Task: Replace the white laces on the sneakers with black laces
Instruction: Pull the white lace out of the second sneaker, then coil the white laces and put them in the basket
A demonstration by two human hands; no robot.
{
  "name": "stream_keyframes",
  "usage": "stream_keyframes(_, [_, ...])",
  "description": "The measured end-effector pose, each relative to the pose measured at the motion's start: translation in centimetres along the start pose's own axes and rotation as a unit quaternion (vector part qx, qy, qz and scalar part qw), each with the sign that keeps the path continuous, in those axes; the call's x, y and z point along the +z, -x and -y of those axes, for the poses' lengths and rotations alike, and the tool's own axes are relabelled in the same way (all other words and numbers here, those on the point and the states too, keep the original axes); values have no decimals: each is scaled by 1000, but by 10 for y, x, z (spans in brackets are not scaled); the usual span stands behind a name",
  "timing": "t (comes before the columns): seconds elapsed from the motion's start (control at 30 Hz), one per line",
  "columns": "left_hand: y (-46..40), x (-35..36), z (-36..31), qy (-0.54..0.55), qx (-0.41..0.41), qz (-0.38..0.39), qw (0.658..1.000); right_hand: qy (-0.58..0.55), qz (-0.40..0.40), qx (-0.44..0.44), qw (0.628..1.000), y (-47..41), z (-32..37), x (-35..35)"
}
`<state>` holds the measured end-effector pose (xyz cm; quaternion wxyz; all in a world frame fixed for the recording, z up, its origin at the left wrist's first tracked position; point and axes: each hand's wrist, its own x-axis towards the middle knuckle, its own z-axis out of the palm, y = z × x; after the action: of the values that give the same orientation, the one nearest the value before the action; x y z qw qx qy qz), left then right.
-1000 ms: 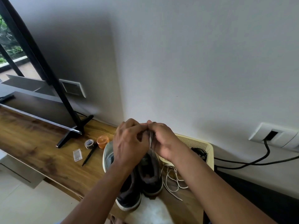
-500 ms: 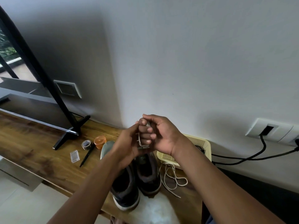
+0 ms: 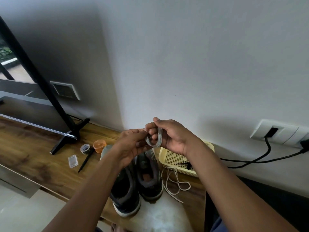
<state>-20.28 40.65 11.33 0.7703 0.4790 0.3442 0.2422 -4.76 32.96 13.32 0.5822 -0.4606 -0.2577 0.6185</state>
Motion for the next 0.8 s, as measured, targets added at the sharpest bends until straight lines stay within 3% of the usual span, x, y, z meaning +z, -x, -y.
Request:
stream_keyframes(0.23, [-25, 27, 22, -111, 0, -90, 990, 134, -118, -27, 984, -5, -8, -22])
stream_keyframes(0.37, [-39, 34, 30, -180, 28, -117, 976, 290, -216, -53, 931, -11, -12, -42])
stream_keyframes(0.43, [-48, 34, 35, -314, 67, -134, 938, 360, -227, -49, 903, -12, -12, -52])
stream_keyframes(0.5, [-56, 36, 37, -477, 112, -142, 860, 460, -220, -13, 860, -13, -10, -63])
stream_keyframes(0.6, [-71, 46, 38, -587, 140, -107, 790, 562, -224, 55, 794, -14, -15, -78])
stream_keyframes(0.8, [-100, 66, 55, -703, 142, -50, 695, 526, -273, 138, 794, -21, -29, -94])
